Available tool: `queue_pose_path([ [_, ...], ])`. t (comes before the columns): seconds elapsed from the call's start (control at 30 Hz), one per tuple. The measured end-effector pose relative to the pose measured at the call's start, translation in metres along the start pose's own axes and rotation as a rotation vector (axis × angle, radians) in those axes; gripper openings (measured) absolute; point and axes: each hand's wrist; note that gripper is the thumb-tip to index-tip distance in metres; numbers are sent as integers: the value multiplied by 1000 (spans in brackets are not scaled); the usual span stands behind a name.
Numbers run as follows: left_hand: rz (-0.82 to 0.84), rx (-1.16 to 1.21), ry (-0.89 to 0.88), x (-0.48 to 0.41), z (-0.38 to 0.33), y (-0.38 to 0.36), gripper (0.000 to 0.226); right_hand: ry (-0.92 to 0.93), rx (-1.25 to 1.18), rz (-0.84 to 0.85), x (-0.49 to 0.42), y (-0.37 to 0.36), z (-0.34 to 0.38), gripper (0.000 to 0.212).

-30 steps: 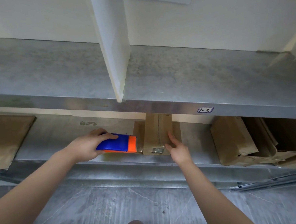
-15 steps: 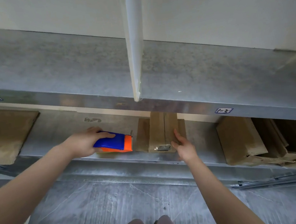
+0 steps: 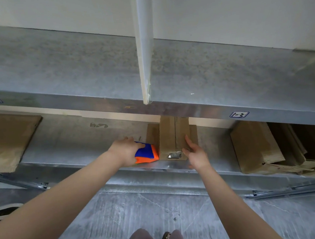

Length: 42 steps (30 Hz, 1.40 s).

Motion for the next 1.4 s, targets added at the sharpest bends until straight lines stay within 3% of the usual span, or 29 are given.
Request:
queue_pose_path([
  [0.67,52,145,206,15,-20,-4,52,2,-51,-3,4,1,4,59],
  [1.0,-174,81,112,8,33,-20,52,-9,-89,1,6,2,4,57],
  [1.2,-124,198,68,7,87,-24,58,-18,-70,9,4,2,3,57],
  [1.4,-17,241,97,-6,83,-21,71,42,15,38,5,3,2,57],
])
Point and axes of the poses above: each hand's wrist, its own x-axis away from the middle knuckle, its own y-axis out of the back of the hand, z = x × y, and after that the axes turned 12 degrees about y, right-handed
